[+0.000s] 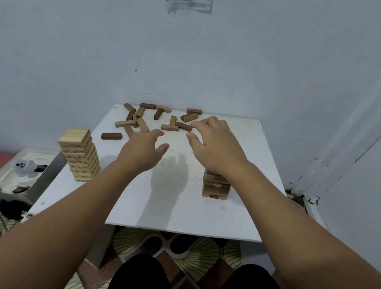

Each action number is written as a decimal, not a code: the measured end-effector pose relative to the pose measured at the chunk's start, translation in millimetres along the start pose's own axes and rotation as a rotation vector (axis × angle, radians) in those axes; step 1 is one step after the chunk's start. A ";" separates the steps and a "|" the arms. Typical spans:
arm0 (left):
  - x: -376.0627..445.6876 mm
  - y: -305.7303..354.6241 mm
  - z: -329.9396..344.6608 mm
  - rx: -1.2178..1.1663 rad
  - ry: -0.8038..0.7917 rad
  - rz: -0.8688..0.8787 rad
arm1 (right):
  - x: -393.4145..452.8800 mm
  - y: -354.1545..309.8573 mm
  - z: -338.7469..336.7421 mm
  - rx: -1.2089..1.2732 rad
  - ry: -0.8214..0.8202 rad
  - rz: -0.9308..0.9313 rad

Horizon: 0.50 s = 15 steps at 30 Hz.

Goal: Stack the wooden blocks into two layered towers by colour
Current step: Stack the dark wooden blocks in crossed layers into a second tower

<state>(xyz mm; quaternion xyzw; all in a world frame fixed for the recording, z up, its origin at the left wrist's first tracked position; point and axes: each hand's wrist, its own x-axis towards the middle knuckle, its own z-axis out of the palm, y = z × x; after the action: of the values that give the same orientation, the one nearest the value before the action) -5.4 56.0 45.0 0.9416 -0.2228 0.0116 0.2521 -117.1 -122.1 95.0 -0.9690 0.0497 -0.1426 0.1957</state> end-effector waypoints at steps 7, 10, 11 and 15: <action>-1.1 -52.0 21.8 0.006 -0.080 -0.146 | 31.7 -48.2 63.0 0.063 -0.249 -0.013; 1.8 -73.8 35.1 -0.013 -0.104 -0.183 | 38.2 -45.8 105.1 0.088 -0.323 0.078; 4.9 -80.4 38.6 -0.011 -0.101 -0.192 | 40.0 -44.0 118.2 0.096 -0.331 0.105; 26.3 -94.7 45.6 0.034 -0.051 -0.216 | 54.8 -38.3 159.2 0.124 -0.304 0.161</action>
<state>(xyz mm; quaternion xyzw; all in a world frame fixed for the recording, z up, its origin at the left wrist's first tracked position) 54.5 96.6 -35.8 0.9642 -0.1260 -0.0357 0.2304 -16.1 -37.1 -16.4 -0.9583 0.0879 0.0186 0.2713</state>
